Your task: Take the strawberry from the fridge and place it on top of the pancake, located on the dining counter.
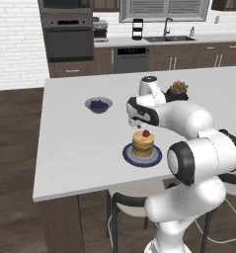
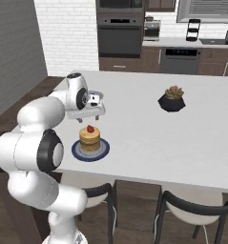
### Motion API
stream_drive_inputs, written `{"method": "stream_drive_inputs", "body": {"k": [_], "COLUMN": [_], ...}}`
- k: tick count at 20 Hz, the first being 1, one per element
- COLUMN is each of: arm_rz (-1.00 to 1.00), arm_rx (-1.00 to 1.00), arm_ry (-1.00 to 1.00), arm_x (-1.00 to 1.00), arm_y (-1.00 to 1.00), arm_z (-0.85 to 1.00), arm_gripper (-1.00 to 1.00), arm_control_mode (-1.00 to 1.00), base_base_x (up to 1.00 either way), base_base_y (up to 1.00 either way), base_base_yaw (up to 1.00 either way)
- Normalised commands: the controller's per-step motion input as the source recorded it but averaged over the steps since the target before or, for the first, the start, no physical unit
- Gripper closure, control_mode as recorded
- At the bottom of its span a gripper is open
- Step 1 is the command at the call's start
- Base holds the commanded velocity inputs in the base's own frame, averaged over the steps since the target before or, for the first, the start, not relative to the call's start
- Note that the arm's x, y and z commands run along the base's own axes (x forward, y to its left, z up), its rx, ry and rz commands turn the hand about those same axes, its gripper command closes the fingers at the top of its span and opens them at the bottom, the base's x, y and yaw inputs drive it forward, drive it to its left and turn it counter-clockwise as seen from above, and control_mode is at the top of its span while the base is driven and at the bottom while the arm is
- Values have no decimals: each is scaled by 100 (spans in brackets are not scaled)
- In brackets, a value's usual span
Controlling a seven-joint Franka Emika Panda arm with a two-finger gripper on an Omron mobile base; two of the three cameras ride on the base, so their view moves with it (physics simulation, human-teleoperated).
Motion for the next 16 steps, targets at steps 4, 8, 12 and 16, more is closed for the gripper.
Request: {"method": "stream_drive_inputs", "body": {"k": [4, 8, 12, 16], "arm_rz": [0, 5, 1, 0], "arm_rx": [-24, -25, -3, 3], "arm_ry": [0, 0, 9, 14], "arm_x": [-50, -96, -100, -100], "arm_y": [51, 81, 34, 12], "arm_z": [77, 57, 26, 8], "arm_gripper": [-100, -100, -100, -100], "arm_control_mode": [-100, -100, -100, -100], "base_base_x": [0, 0, 0, 0], "base_base_y": [0, 0, 0, 0], "base_base_yaw": [0, 0, 0, 0]}}
